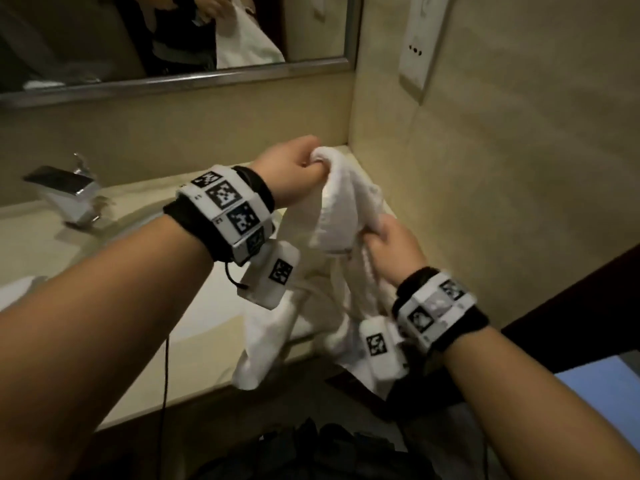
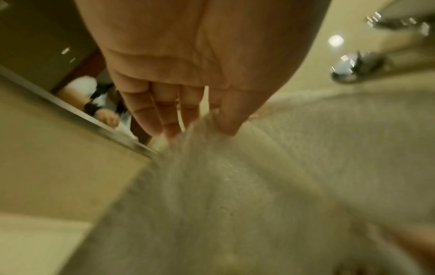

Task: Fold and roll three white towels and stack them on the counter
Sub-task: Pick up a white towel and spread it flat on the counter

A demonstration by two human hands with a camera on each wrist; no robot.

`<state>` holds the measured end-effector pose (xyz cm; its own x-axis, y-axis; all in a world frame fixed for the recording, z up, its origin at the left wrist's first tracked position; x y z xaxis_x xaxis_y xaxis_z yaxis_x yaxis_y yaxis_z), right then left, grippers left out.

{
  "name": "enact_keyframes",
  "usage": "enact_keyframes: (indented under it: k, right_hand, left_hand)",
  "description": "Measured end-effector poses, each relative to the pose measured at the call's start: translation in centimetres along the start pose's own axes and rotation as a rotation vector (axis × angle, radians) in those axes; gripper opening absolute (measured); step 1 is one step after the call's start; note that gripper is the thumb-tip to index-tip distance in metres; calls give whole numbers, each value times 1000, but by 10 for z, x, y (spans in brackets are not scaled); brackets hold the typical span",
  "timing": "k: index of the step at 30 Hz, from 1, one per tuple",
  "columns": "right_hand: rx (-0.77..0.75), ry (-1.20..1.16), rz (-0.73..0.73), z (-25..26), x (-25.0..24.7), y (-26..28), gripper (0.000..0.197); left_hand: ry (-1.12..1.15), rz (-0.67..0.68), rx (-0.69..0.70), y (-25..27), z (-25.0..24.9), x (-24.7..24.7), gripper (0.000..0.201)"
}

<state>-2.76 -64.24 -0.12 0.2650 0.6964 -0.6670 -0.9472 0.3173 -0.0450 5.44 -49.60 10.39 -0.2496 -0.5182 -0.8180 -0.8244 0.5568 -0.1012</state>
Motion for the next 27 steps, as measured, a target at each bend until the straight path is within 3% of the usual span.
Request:
enact_keyframes:
  k: [3, 7, 9, 11, 14, 17, 19, 23, 25, 27]
  right_hand:
    - [-94, -20, -85, 13, -52, -14, 17]
    - [-284, 3, -62, 67, -78, -24, 20]
    - [-321, -16, -42, 90, -82, -23, 20]
    - [-343, -3, 15, 96, -85, -17, 13]
    - [-216, 248, 253, 63, -77, -9, 41]
    - [-59, 642, 413, 8, -52, -2, 37]
    - [89, 682, 399, -24, -45, 0, 32]
    - [280, 721, 416, -65, -47, 0, 31]
    - [296, 643, 333, -62, -56, -6, 29]
    - [251, 460, 135, -44, -74, -18, 28]
  left_hand:
    - [-154, -58, -51, 7, 21, -22, 24]
    - [-61, 69, 206, 27, 2, -7, 64]
    - [32, -31, 243, 28, -11, -2, 47]
    - [116, -148, 170, 22, -8, -13, 26]
    - [235, -174, 47, 20, 12, -32, 20]
    - [284, -185, 20, 24, 27, -45, 17]
    - [312, -190, 0, 24, 37, -48, 19]
    - [672, -349, -105, 24, 67, -68, 22]
    - [763, -404, -158, 26, 87, -77, 27]
    - [797, -426, -195, 29, 105, -81, 27]
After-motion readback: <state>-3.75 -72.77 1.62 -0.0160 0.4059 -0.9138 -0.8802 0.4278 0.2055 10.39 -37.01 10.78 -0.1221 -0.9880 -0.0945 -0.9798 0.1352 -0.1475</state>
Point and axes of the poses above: each hand's wrist, its own y-axis away from the middle knuckle, its own x-axis out of the palm, z = x × y, the point moved 3 cm from there along -y, towards the middle knuckle, and after that the axes turned 2 degrees about z, right-handed, at the moved point
